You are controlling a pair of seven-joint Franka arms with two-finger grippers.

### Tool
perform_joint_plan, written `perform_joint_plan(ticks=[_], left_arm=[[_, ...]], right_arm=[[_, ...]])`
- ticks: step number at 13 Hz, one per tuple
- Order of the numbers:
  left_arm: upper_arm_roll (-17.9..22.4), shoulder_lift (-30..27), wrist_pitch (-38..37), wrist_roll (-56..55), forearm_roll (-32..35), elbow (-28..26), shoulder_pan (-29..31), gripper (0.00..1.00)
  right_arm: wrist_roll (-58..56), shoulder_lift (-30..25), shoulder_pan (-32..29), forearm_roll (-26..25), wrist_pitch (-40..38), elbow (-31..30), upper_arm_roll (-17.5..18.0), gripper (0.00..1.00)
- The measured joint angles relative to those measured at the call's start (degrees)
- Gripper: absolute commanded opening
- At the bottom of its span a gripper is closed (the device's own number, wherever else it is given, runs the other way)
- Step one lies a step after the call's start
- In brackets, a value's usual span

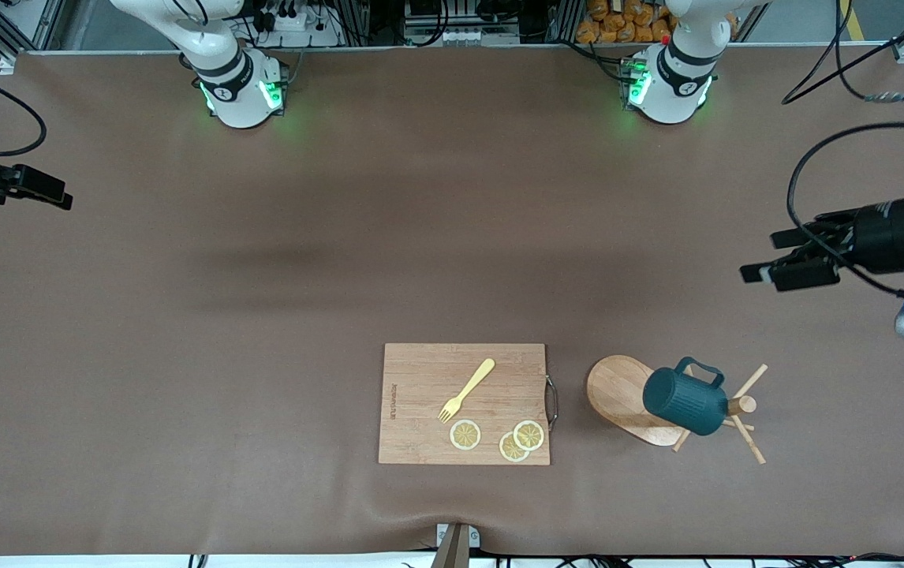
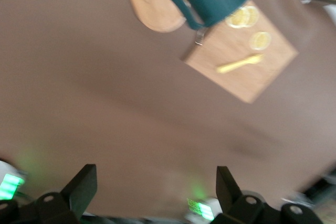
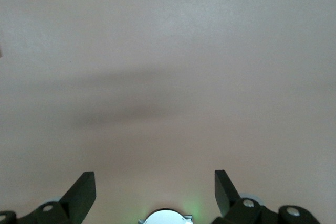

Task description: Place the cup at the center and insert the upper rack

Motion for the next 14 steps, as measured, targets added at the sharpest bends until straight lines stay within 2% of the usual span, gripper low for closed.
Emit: perform_joint_plan(ticks=[3,5,10,14], left_arm=[[-3.3,-1.6,-0.8,4.1,12.2,-0.8,-0.3,1.00],[-5.0,-1.6,-1.1,4.4,17.0,-1.1,-0.4,1.00],[-6.3,-2.9,-2.7,4.5,19.8,-1.5,-0.4,1.00],[-6.6,-4.1,-3.0,4.8,21.5,-2.6,-0.4,1.00]], right_arm=[[0.0,-0.6,0.1,0.0,0.5,0.0,0.0,1.00],[0.0,-1.1,0.2,0.0,1.2,-0.4,0.0,1.00],[0.0,-5.2,0.3,0.0,5.7,-7.0,0.1,1.00],[0.0,-6.1,1.0,0.0,6.1,-8.1,0.2,1.00]])
